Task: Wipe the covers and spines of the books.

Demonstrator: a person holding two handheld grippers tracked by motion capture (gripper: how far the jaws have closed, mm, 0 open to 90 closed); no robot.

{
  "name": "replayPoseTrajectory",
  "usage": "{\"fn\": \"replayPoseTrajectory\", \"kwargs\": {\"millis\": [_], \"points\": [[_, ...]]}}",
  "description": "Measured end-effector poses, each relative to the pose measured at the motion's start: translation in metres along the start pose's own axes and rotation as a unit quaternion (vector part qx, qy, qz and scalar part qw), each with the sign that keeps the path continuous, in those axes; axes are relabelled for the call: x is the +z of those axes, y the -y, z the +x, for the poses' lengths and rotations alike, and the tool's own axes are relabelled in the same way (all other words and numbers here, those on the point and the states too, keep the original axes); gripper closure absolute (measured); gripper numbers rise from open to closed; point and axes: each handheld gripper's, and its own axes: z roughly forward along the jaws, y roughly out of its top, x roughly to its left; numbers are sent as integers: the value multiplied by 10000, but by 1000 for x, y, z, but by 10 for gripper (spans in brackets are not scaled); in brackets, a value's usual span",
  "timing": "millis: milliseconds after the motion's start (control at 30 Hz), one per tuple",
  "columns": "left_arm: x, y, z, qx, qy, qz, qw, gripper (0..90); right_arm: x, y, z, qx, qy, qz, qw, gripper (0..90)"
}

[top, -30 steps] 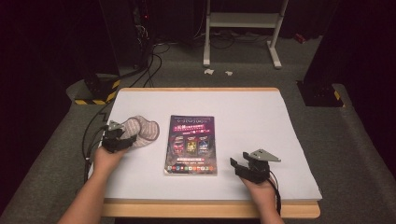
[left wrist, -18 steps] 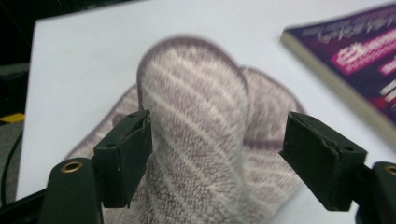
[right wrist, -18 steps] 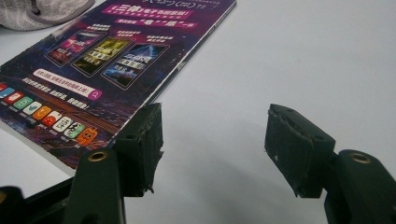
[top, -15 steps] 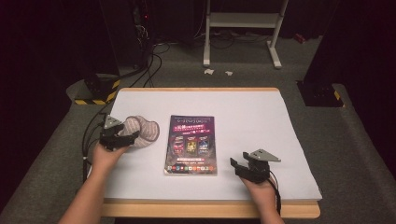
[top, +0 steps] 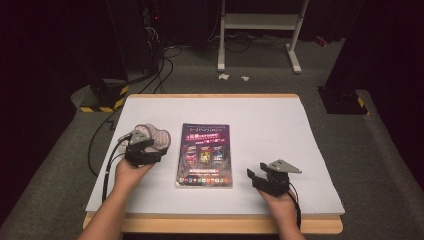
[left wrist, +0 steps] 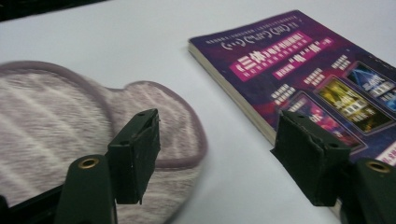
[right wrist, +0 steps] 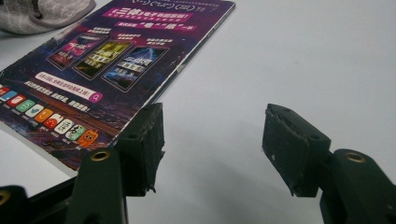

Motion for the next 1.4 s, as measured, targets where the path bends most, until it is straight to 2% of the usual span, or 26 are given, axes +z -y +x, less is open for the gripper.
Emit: {"fn": "replayPoseTrajectory", "kwargs": {"millis": [233,367,433,500,600,633,767,1000,1200,1267,1333,1400], "points": [[11,11,-29,5,386,197,9991,340,0,-1,-5,135,-25,28,9999,384],[13,16,-47,-102,603,250,9978,343,0,-2,-4,44,18,66,10000,327],[13,19,-56,-63,608,271,9978,343,1,-2,-2,-73,50,85,9999,301],[14,22,-62,11,528,324,9981,338,3,-2,1,-148,73,129,9998,266],[15,25,-65,54,510,348,9981,337,4,-2,4,-259,115,110,9995,260],[15,26,-65,81,504,336,9981,337,3,-3,4,-280,60,99,9995,262],[14,30,-66,161,508,290,9982,336,4,-3,6,-314,52,77,9995,256],[12,34,-68,272,553,357,9975,330,5,-5,12,-379,30,88,9992,266],[16,35,-67,280,598,458,9968,307,7,-5,19,-455,8,153,9988,317],[19,36,-68,303,615,531,9962,293,8,-6,22,-487,-59,147,9987,337],[21,37,-68,214,685,586,9957,263,10,-8,24,-475,-140,186,9986,344],[22,36,-69,249,671,592,9957,249,12,-8,29,-536,-139,171,9983,344]]}}
